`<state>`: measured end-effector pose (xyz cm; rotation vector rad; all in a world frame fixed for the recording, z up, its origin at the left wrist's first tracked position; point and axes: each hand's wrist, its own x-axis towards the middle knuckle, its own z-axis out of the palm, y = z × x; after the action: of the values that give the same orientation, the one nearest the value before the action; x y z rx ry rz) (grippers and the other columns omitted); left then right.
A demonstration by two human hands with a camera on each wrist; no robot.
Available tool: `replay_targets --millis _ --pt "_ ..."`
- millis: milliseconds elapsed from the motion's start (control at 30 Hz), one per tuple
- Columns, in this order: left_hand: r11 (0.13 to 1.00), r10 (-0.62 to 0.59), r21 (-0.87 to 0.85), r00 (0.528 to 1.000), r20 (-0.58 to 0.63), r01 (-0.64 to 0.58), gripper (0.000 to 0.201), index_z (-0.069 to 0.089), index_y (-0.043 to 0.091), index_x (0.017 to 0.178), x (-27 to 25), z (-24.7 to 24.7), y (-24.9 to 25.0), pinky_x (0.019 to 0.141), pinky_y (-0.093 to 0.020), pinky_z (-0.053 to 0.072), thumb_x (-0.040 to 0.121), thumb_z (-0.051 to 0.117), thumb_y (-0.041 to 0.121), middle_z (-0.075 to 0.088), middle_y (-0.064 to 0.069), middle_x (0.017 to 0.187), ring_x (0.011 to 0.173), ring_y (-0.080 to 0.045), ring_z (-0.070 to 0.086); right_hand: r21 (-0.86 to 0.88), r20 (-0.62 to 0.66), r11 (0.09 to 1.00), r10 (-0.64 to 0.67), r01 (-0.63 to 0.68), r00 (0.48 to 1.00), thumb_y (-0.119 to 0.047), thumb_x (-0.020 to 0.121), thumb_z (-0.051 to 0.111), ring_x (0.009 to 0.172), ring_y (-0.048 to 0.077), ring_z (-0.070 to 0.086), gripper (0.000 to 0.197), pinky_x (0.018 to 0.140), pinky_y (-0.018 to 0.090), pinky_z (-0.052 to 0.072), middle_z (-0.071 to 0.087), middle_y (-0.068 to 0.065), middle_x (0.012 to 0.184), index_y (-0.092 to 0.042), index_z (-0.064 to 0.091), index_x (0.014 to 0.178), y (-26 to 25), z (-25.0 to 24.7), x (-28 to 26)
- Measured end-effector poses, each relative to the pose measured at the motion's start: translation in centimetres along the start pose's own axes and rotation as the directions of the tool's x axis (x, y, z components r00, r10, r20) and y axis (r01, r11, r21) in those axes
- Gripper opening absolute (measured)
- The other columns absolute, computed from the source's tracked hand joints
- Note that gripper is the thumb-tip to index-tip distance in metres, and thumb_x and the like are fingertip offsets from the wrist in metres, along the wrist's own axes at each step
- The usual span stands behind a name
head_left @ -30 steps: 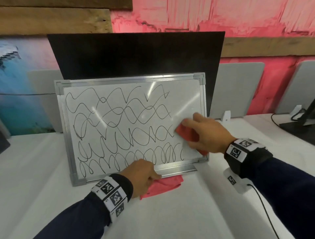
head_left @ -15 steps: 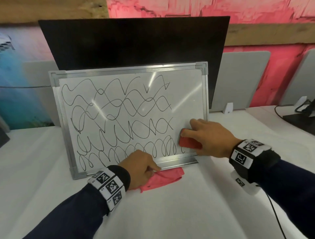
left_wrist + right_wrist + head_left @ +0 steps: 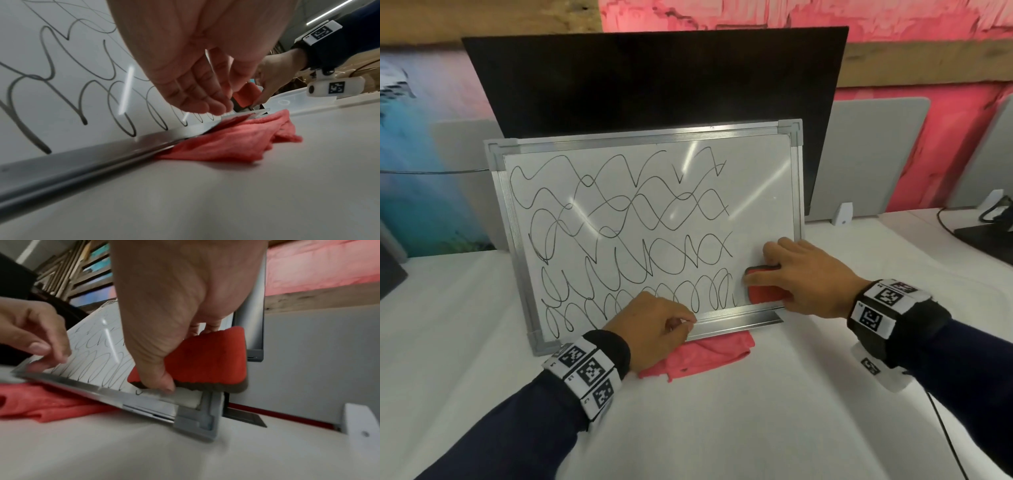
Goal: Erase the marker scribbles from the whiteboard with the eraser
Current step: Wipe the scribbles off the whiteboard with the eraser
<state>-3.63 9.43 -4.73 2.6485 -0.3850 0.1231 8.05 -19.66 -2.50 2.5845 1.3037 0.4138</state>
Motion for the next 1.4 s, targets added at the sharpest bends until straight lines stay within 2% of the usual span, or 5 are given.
replay_targets --millis 133,300,667,933,1400 --pt "0.997 0.018 -0.062 0.960 -0.278 -0.036 0.024 0.071 0.032 0.113 -0.3 -0.9 0.3 0.070 -0.016 0.048 0.092 0.061 0.027 0.068 0.015 0.081 0.073 -0.003 0.061 0.076 -0.043 0.997 -0.005 0.008 0.999 -0.032 0.072 0.076 0.095 0.023 0.047 0.066 0.076 0.038 0.045 0.044 -0.001 0.108 -0.042 0.049 0.132 -2.0 0.2 1.3" --pt "0.999 -0.013 -0.047 0.740 -0.673 -0.024 0.035 0.062 0.022 0.126 -1.2 -3.4 -0.8 0.086 -0.035 0.049 0.092 0.062 0.017 0.062 0.005 0.100 0.096 -0.015 0.056 0.095 -0.031 0.992 -0.082 0.085 0.996 -0.033 0.073 0.078 0.097 0.021 0.046 0.064 0.075 0.037 0.045 0.044 -0.003 0.109 -0.043 0.051 0.131 -2.5 0.4 1.5" --pt "0.876 -0.396 -0.243 0.334 -0.855 0.417 0.074 0.004 0.027 0.154 -2.6 -6.2 -6.2 0.113 -0.058 0.014 0.096 0.049 0.039 0.006 -0.015 0.160 0.144 -0.035 0.017 0.144 0.004 0.989 -0.015 0.015 1.000 -0.035 0.074 0.072 0.095 0.023 0.047 0.064 0.076 0.038 0.047 0.043 -0.001 0.108 -0.043 0.050 0.133 -2.9 0.1 1.7" --pt "0.616 -0.787 -0.684 0.339 -0.516 0.391 0.064 0.038 0.023 0.146 -2.1 -7.5 -8.8 0.112 -0.049 0.032 0.098 0.020 0.061 0.050 -0.017 0.142 0.130 -0.039 0.044 0.192 0.023 0.981 0.029 -0.033 0.999 -0.035 0.073 0.072 0.094 0.021 0.045 0.064 0.079 0.041 0.049 0.040 -0.004 0.105 -0.050 0.050 0.131 -2.2 0.5 0.6" --pt "0.610 -0.791 -0.703 0.232 -0.566 0.366 0.072 0.063 0.003 0.115 -1.2 -7.0 -9.1 0.103 -0.048 0.039 0.101 0.016 0.056 0.063 -0.024 0.113 0.112 -0.042 0.052 0.135 -0.036 0.988 -0.076 0.081 0.996 -0.028 0.069 0.082 0.098 0.023 0.048 0.059 0.074 0.038 0.046 0.049 -0.001 0.108 -0.043 0.064 0.122 -1.5 0.8 1.1"
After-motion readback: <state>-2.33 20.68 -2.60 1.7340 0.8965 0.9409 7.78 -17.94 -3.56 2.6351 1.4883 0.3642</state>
